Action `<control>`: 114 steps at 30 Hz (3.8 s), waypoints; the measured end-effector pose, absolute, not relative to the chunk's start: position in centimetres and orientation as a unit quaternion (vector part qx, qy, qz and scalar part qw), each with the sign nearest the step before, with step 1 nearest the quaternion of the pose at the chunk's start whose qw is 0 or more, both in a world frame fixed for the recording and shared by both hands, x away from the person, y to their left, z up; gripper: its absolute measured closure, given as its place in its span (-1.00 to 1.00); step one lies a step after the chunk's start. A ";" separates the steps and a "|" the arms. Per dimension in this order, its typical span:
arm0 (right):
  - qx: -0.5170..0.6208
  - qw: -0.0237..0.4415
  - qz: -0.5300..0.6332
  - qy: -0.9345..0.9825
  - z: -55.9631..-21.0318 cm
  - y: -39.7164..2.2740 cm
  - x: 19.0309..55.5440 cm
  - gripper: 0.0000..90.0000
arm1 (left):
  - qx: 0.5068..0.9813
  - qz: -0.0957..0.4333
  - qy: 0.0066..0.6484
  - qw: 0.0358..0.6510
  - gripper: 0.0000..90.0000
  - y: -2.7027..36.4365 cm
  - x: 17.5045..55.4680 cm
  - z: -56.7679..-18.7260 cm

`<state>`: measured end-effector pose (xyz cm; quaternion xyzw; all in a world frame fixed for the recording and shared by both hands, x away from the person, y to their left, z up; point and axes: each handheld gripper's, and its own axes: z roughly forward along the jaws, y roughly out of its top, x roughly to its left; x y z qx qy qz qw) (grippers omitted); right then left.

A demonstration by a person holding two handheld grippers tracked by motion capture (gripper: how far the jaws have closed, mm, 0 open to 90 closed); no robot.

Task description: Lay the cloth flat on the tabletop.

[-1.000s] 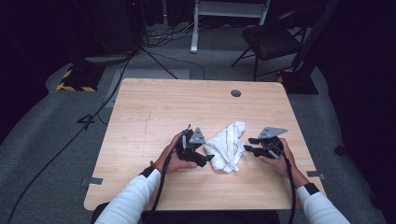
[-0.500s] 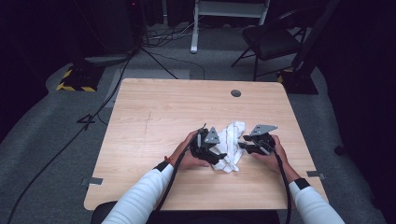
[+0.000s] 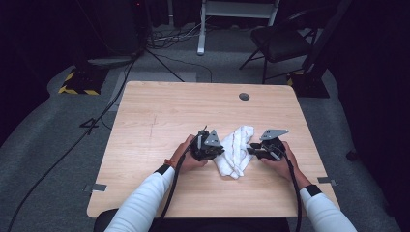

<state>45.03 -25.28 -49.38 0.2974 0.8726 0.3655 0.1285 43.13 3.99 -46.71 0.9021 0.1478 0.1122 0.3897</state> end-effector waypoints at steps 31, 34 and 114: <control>0.293 0.127 0.338 0.885 -48.8 -28.0 42.1 0.81 | 0.893 0.109 0.192 0.391 0.26 8.3 42.7 -46.2; 0.293 0.128 0.339 0.885 -48.8 -28.0 42.1 0.79 | 0.895 0.122 0.178 0.390 -0.27 7.0 41.3 -45.9; 0.208 0.146 0.425 0.869 -45.0 -24.2 39.4 0.92 | 0.855 0.166 0.337 0.359 -0.57 17.4 41.6 -46.7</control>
